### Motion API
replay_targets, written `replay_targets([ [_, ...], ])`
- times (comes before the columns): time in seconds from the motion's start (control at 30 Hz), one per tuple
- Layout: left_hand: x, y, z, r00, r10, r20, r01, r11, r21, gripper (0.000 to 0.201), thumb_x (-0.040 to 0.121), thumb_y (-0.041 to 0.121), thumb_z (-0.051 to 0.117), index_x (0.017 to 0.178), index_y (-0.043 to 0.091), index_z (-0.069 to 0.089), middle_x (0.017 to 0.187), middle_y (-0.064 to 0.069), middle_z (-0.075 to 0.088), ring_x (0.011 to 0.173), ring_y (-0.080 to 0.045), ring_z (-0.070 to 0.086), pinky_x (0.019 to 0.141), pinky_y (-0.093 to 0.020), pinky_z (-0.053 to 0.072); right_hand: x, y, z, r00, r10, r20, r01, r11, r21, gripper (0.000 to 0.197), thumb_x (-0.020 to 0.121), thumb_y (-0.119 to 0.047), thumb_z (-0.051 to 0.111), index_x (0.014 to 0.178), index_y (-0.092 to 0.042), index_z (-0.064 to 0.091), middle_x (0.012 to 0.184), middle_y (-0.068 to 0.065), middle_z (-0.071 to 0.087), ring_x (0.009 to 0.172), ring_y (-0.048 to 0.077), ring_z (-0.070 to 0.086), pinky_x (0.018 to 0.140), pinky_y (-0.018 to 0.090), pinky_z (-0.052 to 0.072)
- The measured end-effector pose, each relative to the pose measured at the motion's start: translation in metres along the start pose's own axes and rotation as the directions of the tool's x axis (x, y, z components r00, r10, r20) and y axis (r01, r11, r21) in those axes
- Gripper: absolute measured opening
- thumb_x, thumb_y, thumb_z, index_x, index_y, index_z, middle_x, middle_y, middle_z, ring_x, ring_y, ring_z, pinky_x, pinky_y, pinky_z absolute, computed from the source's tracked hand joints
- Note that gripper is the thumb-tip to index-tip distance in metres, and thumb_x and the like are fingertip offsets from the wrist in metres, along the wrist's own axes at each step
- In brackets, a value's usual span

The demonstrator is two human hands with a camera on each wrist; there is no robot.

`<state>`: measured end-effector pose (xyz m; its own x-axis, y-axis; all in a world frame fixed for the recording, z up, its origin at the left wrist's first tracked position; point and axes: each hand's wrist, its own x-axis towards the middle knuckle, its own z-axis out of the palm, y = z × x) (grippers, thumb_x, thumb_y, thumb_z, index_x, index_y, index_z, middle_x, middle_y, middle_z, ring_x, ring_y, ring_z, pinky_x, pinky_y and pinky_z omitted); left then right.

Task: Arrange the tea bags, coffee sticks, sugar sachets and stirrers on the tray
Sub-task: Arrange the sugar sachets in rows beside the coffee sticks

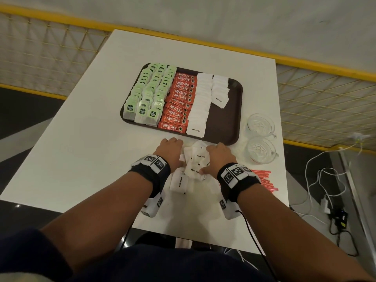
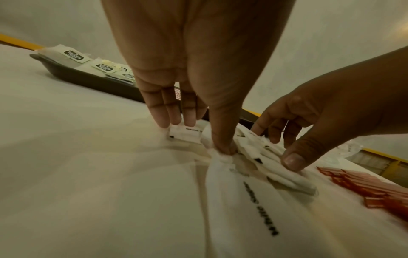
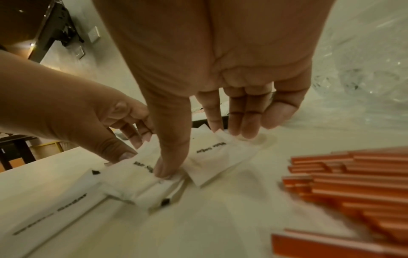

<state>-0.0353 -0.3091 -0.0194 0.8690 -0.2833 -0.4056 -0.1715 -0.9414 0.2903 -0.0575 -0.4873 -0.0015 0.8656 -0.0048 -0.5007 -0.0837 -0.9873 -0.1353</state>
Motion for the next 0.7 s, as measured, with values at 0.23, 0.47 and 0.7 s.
replay_targets([
  [0.23, 0.0, 0.002, 0.0, 0.999, -0.034, 0.004, 0.034, 0.999, 0.001, 0.052, 0.078, 0.046, 0.074, 0.115, 0.014, 0.057, 0.117, -0.006, 0.048, 0.11, -0.03, 0.051, 0.095, -0.042, 0.046, -0.001, -0.001, -0.002, 1.0, -0.006, 0.015, 0.005, 0.998, 0.068, 0.067, 0.07, -0.049, 0.081, 0.123, -0.023, 0.05, 0.121, 0.002, 0.055, 0.112, 0.023, 0.053, 0.096, 0.043, 0.048],
  [0.47, -0.003, 0.002, -0.004, 0.991, -0.121, 0.055, 0.128, 0.98, -0.15, 0.051, 0.084, 0.031, 0.075, 0.122, 0.007, 0.05, 0.12, -0.011, 0.057, 0.11, -0.028, 0.056, 0.092, -0.035, 0.047, -0.003, 0.011, -0.002, 0.999, -0.01, -0.031, 0.02, 0.939, 0.344, 0.037, 0.078, -0.023, 0.08, 0.106, -0.02, 0.057, 0.095, -0.004, 0.058, 0.095, 0.018, 0.059, 0.082, 0.027, 0.046],
  [0.7, -0.005, -0.012, -0.013, 0.983, -0.138, 0.123, 0.159, 0.97, -0.184, 0.038, 0.093, 0.03, 0.063, 0.123, 0.009, 0.055, 0.124, -0.011, 0.059, 0.111, -0.027, 0.055, 0.091, -0.032, 0.042, 0.0, 0.025, -0.006, 0.994, -0.025, -0.106, 0.064, 0.919, 0.389, 0.02, 0.086, -0.022, 0.072, 0.104, -0.015, 0.069, 0.076, -0.011, 0.055, 0.079, 0.009, 0.053, 0.072, 0.019, 0.04],
])
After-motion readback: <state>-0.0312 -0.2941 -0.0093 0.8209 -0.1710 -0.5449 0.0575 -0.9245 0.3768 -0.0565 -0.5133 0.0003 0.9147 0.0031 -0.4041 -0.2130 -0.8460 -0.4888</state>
